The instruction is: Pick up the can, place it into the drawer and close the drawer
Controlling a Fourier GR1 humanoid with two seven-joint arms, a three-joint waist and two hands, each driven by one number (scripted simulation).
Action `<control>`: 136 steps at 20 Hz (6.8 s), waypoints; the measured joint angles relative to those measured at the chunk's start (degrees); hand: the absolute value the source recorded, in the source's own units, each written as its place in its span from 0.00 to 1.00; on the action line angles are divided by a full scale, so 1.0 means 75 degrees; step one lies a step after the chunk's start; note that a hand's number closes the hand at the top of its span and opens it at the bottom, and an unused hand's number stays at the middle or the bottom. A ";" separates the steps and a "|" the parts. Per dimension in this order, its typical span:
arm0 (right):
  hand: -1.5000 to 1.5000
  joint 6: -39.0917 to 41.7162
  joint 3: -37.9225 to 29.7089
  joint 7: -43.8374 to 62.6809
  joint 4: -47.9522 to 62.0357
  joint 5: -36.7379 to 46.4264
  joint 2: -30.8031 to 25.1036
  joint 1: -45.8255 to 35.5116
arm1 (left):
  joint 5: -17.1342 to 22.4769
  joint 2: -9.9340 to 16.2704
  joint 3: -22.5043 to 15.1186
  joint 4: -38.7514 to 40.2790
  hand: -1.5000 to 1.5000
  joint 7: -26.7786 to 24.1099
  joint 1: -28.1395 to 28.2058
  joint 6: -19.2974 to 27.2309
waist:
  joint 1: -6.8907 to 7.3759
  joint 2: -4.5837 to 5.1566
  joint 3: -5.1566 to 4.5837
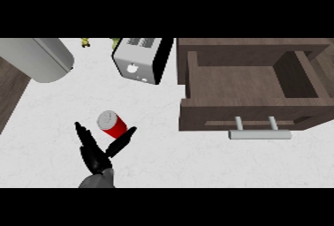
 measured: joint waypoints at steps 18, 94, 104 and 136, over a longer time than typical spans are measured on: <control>0.00 0.0151 -0.0333 0.0416 -0.0096 -0.0110 -0.0063 -0.0360 | 0.0221 0.0248 0.1006 0.2804 1.00 -0.0790 -0.1703 -0.2056 | -0.0010 0.0003 0.0002; 0.00 -0.0171 -0.0272 0.1038 -0.0216 0.0460 -0.0231 -0.1508 | -0.1627 -0.0002 -0.0621 0.4413 1.00 0.5786 -1.0982 -0.3350 | -0.0543 0.0133 0.0025; 0.00 -0.0131 -0.0179 0.1119 -0.0141 0.0462 -0.0352 -0.1768 | -0.1161 -0.0003 -0.1042 0.5234 0.00 0.5446 -1.1428 -0.2503 | -0.0726 0.0187 0.0032; 0.00 -0.0821 0.2698 -0.1181 0.4106 0.6721 -0.1608 -0.4136 | -0.0161 0.0038 -0.0932 0.5691 0.00 0.4591 -1.1705 -0.2340 | -0.0068 0.0144 0.0016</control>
